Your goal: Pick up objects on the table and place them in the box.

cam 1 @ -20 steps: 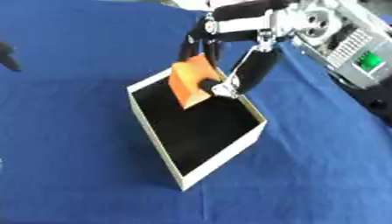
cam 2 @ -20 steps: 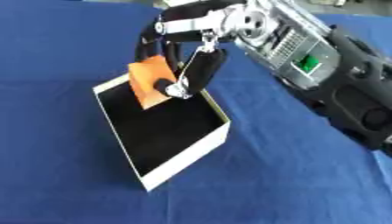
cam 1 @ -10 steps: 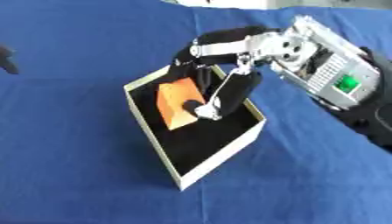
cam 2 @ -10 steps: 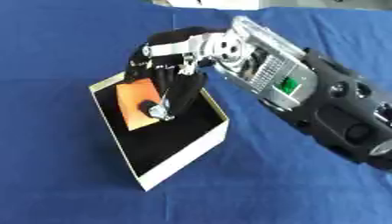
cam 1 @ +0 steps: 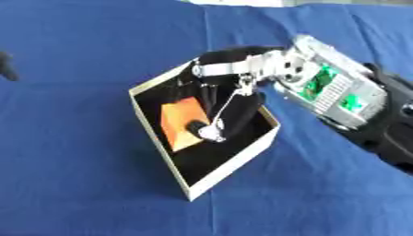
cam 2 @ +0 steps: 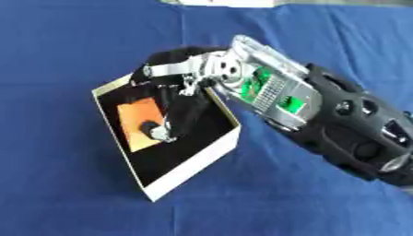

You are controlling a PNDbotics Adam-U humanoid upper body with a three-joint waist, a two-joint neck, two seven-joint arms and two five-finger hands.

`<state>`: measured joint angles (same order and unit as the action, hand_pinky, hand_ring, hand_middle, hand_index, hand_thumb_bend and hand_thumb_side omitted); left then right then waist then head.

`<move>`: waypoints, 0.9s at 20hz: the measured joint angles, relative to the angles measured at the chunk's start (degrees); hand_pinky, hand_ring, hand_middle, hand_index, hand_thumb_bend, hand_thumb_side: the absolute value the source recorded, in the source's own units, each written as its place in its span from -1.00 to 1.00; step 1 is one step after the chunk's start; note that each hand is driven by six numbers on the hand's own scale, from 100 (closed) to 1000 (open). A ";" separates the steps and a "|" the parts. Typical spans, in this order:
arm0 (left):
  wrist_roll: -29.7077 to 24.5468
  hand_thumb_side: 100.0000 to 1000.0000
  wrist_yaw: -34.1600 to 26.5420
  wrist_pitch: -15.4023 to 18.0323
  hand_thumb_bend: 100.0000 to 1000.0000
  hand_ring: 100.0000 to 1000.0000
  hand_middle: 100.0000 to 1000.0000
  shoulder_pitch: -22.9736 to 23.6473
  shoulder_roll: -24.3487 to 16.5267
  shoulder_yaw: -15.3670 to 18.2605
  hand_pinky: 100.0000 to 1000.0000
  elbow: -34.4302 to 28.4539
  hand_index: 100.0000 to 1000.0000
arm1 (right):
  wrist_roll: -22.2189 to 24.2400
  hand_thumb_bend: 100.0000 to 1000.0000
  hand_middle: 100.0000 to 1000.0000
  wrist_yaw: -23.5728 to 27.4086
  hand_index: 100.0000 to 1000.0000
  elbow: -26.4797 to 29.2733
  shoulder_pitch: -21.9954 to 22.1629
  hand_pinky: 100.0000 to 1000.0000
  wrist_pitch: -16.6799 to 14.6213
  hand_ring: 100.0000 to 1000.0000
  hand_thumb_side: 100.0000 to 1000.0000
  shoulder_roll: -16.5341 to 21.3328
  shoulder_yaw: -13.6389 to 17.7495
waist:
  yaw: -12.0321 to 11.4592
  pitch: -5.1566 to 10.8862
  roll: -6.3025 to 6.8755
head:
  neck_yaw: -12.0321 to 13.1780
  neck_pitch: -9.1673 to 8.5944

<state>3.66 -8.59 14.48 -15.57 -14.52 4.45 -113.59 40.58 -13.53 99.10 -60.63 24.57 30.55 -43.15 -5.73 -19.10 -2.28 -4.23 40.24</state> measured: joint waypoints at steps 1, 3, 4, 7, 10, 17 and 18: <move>-0.03 0.35 0.00 0.01 -1.00 -0.10 -0.08 0.00 0.11 0.00 -0.41 0.00 0.25 | -0.01 -1.00 -0.84 -0.76 -0.56 -0.23 0.22 0.16 -0.34 0.02 -1.00 0.00 -0.07 | -0.05 0.00 0.03 | -0.01 -0.02; -0.12 0.35 0.00 0.02 -1.00 -0.10 -0.08 0.00 0.28 0.00 -0.41 0.00 0.25 | -0.10 -1.00 -0.83 -2.26 -0.56 -0.77 0.41 0.17 -1.00 0.03 -1.00 0.00 -0.10 | -0.05 -0.02 0.03 | -0.02 -0.03; -0.16 0.35 -0.01 0.01 -1.00 -0.10 -0.08 0.00 0.34 -0.01 -0.41 0.00 0.25 | -0.14 -1.00 -0.83 -2.94 -0.56 -1.06 0.44 0.17 -1.31 0.03 -1.00 0.01 -0.10 | 0.00 -0.02 0.00 | -0.01 -0.03; -0.34 0.36 -0.01 -0.12 -1.00 -0.10 -0.08 -0.01 0.34 -0.02 -0.41 0.00 0.25 | -0.15 -1.00 -0.80 -5.15 -0.55 -1.79 0.45 0.18 -2.32 0.03 -1.00 0.01 -0.10 | 0.10 -0.03 -0.08 | -0.01 -0.05; -0.49 0.36 -0.02 -0.14 -1.00 -0.10 -0.08 -0.01 0.34 -0.02 -0.41 0.00 0.25 | 0.07 -1.00 -0.80 -7.72 -0.55 -2.51 0.53 0.18 -3.36 0.03 -1.00 0.01 -0.16 | 0.10 -0.06 -0.14 | -0.01 -0.05; -0.86 0.36 -0.03 -0.20 -1.00 -0.10 -0.08 -0.01 0.35 -0.03 -0.41 0.00 0.26 | 1.68 -1.00 -0.05 -9.82 0.12 -3.96 0.87 0.30 -5.52 0.36 -0.72 0.01 -0.16 | 0.35 -0.28 -0.26 | 0.00 -0.24; -0.89 0.36 -0.04 -0.23 -1.00 -0.10 -0.08 -0.01 0.36 -0.03 -0.41 0.00 0.26 | 2.33 -1.00 0.17 -9.52 0.35 -4.04 0.94 0.34 -6.11 0.47 -0.61 0.01 -0.15 | 0.35 -0.31 -0.28 | 0.00 -0.29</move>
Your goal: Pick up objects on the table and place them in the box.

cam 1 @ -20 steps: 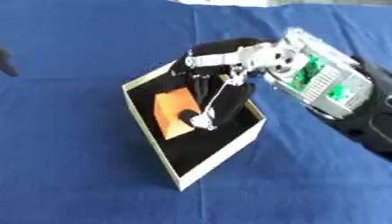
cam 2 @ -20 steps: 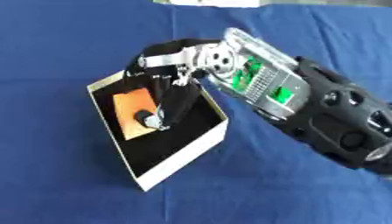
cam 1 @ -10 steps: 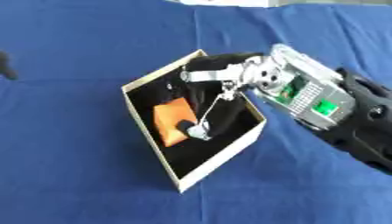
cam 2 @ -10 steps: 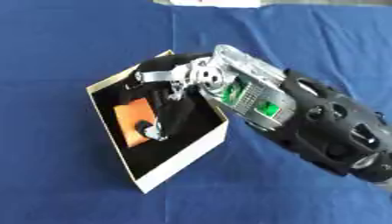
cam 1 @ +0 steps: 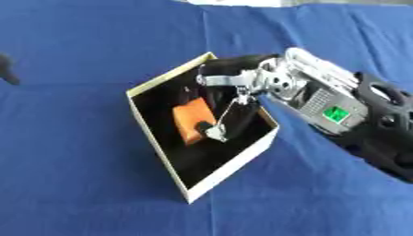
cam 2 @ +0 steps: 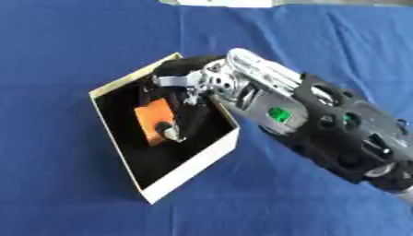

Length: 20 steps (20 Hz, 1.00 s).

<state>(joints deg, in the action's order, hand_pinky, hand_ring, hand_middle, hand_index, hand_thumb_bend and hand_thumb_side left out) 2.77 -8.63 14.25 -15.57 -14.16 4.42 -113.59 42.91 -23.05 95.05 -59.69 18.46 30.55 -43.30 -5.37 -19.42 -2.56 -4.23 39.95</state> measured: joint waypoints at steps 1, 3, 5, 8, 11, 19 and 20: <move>-0.02 0.36 -0.01 -0.02 -1.00 -0.10 -0.07 0.00 0.00 0.00 -0.40 0.00 0.26 | 0.59 -1.00 0.29 0.39 0.49 0.00 0.01 0.39 -0.64 0.55 -0.50 -0.01 0.05 | 0.00 0.00 0.00 | 0.00 -0.02; -0.04 0.36 -0.06 -0.04 -1.00 -0.09 -0.07 0.00 0.01 0.00 -0.40 0.00 0.26 | 1.57 -1.00 0.44 0.72 0.64 0.04 -0.01 0.49 -2.00 0.65 -0.38 -0.01 0.29 | 0.00 -0.01 0.01 | 0.00 -0.04; -0.12 0.36 -0.13 -0.12 -1.00 -0.09 -0.07 0.00 0.02 0.00 -0.40 0.00 0.26 | 2.37 -1.00 0.52 0.36 0.72 0.20 -0.09 0.55 -3.23 0.72 -0.26 -0.03 0.55 | 0.00 -0.01 0.01 | -0.01 -0.16; -0.21 0.36 -0.21 -0.21 -1.00 -0.09 -0.07 0.00 0.02 0.00 -0.40 0.00 0.26 | 3.67 -0.83 0.61 -1.75 0.80 0.33 -0.32 0.62 -4.94 0.80 -0.17 -0.15 0.64 | 0.00 -0.01 -0.03 | -0.03 -0.20; -0.30 0.37 -0.31 -0.29 -1.00 -0.09 -0.07 0.01 0.03 0.00 -0.40 0.00 0.26 | 4.72 -0.80 0.60 -4.56 0.78 0.32 -0.32 0.63 -6.39 0.82 -0.18 -0.53 0.81 | 0.02 -0.01 -0.05 | -0.03 -0.21; -0.56 0.37 -0.40 -0.50 -1.00 -0.09 -0.06 0.02 0.06 0.00 -0.40 0.00 0.26 | 3.04 -1.00 0.52 -7.15 0.72 2.26 -0.31 0.58 -7.49 0.76 -0.19 -0.54 3.55 | 0.33 0.00 -0.07 | -0.01 -0.21; -0.57 0.37 -0.40 -0.50 -1.00 -0.09 -0.06 0.02 0.06 0.00 -0.40 0.00 0.26 | 2.76 -1.00 0.48 -7.10 0.70 3.38 -0.31 0.57 -7.27 0.75 -0.21 -0.47 4.33 | 0.36 0.00 -0.07 | 0.01 -0.21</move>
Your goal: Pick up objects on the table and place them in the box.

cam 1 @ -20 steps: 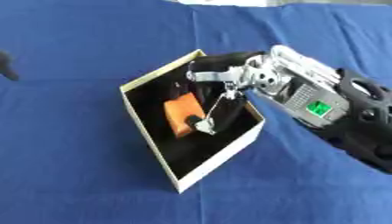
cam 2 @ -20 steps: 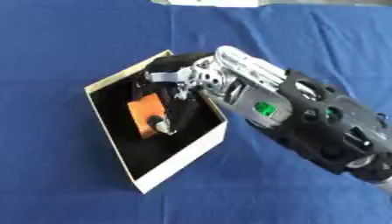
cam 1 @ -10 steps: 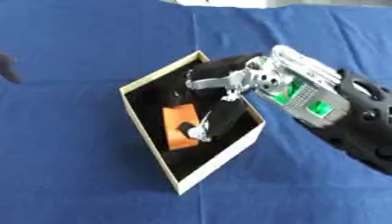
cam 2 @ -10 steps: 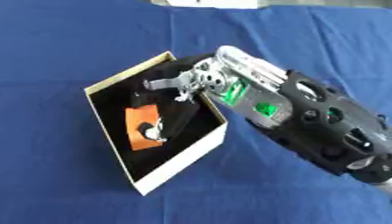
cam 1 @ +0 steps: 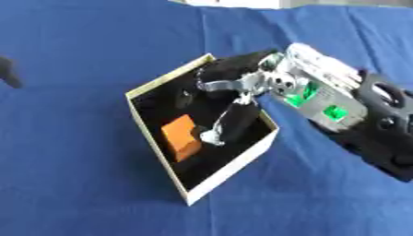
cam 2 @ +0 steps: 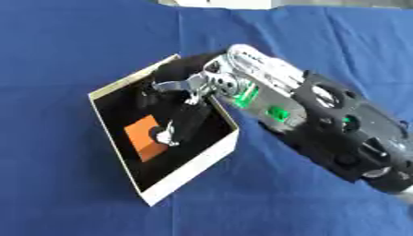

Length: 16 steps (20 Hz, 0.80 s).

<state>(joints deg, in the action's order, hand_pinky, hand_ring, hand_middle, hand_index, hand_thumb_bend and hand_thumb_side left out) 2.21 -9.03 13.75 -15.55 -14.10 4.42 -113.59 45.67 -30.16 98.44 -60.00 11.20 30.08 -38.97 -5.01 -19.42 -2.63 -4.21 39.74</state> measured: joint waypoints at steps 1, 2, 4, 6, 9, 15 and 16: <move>0.00 0.37 0.00 0.00 -1.00 -0.09 -0.06 0.00 0.00 0.00 -0.40 0.00 0.26 | -0.42 -1.00 0.48 0.08 0.70 1.42 0.00 0.57 0.30 0.75 -0.21 0.14 0.98 | 0.04 0.01 0.00 | 0.03 0.00; 0.00 0.37 0.00 0.00 -1.00 -0.08 -0.06 0.00 0.00 0.01 -0.40 0.00 0.26 | -0.86 -1.00 0.43 0.28 0.69 3.09 0.01 0.56 0.69 0.73 -0.23 0.45 2.04 | 0.06 0.01 0.00 | 0.07 0.00; 0.02 0.37 0.00 0.02 -1.00 -0.08 -0.06 0.01 0.00 0.02 -0.40 0.00 0.26 | -1.97 -1.00 0.36 0.92 0.66 7.11 0.27 0.55 1.55 0.70 -0.24 1.33 4.75 | 0.23 0.03 0.00 | 0.23 0.00; 0.06 0.37 0.01 0.06 -1.00 -0.08 -0.06 0.01 0.00 0.03 -0.40 0.00 0.26 | -3.31 -1.00 0.31 1.89 0.64 11.25 1.08 0.54 2.28 0.69 -0.26 2.42 7.92 | 0.39 0.07 0.00 | 0.43 0.00; 0.18 0.37 0.02 0.18 -1.00 -0.08 -0.06 0.03 0.00 0.06 -0.40 0.00 0.26 | -6.40 -1.00 0.27 3.82 0.60 14.20 2.08 0.53 1.52 0.68 -0.34 3.70 12.59 | 0.59 0.19 0.04 | 0.58 0.00; 0.92 0.36 0.59 0.92 -1.00 -0.08 -0.06 0.11 0.00 0.71 -0.39 0.00 0.26 | -20.37 -1.00 0.12 6.58 0.52 15.09 9.38 0.52 -4.06 0.62 -0.17 5.12 23.62 | 1.34 0.18 0.64 | 1.27 0.01; 1.15 0.35 0.70 1.13 -1.00 -0.08 -0.06 0.11 0.00 0.82 -0.39 0.00 0.26 | -24.00 -1.00 0.10 7.53 0.50 15.12 11.25 0.52 -5.12 0.61 -0.10 5.12 25.51 | 1.49 0.13 0.82 | 1.41 0.01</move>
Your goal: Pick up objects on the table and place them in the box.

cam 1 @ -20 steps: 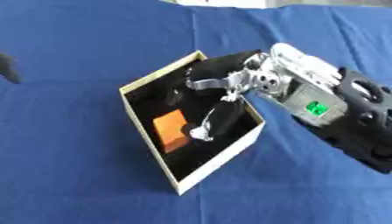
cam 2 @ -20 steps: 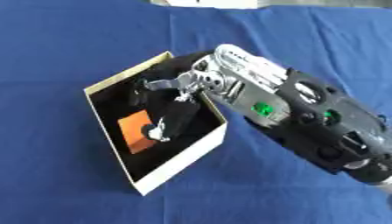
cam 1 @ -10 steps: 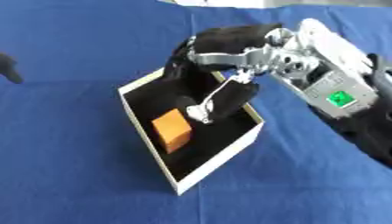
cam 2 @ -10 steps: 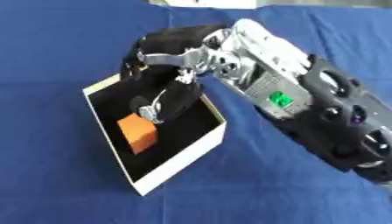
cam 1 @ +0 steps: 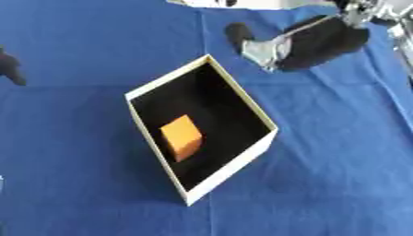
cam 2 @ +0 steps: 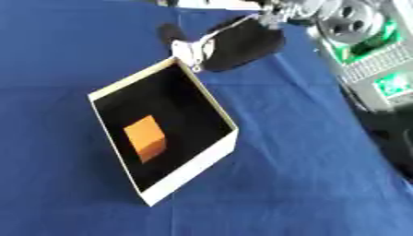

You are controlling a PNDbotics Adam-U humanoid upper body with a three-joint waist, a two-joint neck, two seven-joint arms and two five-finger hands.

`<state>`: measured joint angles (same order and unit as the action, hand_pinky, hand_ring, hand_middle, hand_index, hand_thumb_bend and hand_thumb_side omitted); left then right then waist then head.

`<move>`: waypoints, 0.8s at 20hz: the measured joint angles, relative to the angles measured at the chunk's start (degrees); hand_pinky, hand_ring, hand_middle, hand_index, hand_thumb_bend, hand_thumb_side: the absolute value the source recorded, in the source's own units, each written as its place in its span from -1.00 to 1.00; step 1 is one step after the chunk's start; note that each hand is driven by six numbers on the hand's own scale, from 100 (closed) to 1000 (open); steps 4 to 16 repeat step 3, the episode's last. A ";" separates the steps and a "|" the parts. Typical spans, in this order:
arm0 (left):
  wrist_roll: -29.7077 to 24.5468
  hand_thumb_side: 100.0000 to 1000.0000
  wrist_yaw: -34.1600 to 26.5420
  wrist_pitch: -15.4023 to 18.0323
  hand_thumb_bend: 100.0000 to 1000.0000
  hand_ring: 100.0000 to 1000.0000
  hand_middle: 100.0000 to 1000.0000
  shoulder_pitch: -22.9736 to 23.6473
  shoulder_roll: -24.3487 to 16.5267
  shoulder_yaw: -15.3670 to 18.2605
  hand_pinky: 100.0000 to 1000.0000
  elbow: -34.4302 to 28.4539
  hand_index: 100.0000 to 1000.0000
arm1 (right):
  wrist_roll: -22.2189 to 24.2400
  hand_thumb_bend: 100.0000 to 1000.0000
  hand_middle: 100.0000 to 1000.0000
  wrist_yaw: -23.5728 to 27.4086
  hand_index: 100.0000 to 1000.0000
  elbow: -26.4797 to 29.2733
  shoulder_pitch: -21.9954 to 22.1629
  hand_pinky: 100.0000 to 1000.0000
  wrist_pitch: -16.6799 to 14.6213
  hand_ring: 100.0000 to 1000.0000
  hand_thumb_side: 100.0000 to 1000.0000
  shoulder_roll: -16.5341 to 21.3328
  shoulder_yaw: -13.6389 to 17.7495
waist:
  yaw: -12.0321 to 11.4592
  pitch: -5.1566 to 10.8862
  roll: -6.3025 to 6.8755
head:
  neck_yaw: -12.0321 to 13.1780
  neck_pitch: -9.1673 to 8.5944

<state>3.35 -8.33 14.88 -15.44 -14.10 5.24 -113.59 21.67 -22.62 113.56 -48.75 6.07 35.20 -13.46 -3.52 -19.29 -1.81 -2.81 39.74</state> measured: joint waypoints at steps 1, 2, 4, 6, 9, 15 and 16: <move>0.25 0.35 0.08 0.22 -1.00 -0.08 -0.06 0.00 0.00 0.11 -0.39 0.00 0.26 | -3.81 -1.00 0.10 1.02 0.49 0.02 1.90 0.52 -1.06 0.61 -0.02 -0.02 1.70 | 0.11 -0.11 0.16 | 0.13 0.00; 0.53 0.34 0.14 0.44 -1.00 -0.08 -0.06 0.00 0.00 0.29 -0.38 0.00 0.26 | -7.67 -1.00 0.09 2.02 0.48 0.03 3.82 0.52 -2.10 0.60 0.23 -0.07 3.18 | 0.23 -0.20 0.29 | 0.21 -0.01; 0.84 0.34 0.23 0.71 -1.00 -0.08 -0.06 -0.01 0.00 0.36 -0.38 0.00 0.26 | -11.55 -1.00 0.09 3.02 0.47 0.04 5.66 0.51 -3.13 0.59 0.28 -0.13 4.47 | 0.36 -0.27 0.42 | 0.30 -0.03; 0.84 0.34 0.23 0.71 -1.00 -0.08 -0.06 -0.01 0.00 0.36 -0.38 0.00 0.26 | -11.55 -1.00 0.09 3.02 0.47 0.04 5.66 0.51 -3.13 0.59 0.28 -0.13 4.47 | 0.36 -0.27 0.42 | 0.30 -0.03; 0.84 0.34 0.23 0.71 -1.00 -0.08 -0.06 -0.01 0.00 0.36 -0.38 0.00 0.26 | -11.55 -1.00 0.09 3.02 0.47 0.04 5.66 0.51 -3.13 0.59 0.28 -0.13 4.47 | 0.36 -0.27 0.42 | 0.30 -0.03; 0.84 0.34 0.23 0.71 -1.00 -0.08 -0.06 -0.01 0.00 0.36 -0.38 0.00 0.26 | -11.55 -1.00 0.09 3.02 0.47 0.04 5.66 0.51 -3.13 0.59 0.28 -0.13 4.47 | 0.36 -0.27 0.42 | 0.30 -0.03; 0.84 0.34 0.23 0.71 -1.00 -0.08 -0.06 -0.01 0.00 0.36 -0.38 0.00 0.26 | -11.55 -1.00 0.09 3.02 0.47 0.04 5.66 0.51 -3.13 0.59 0.28 -0.13 4.47 | 0.36 -0.27 0.42 | 0.30 -0.03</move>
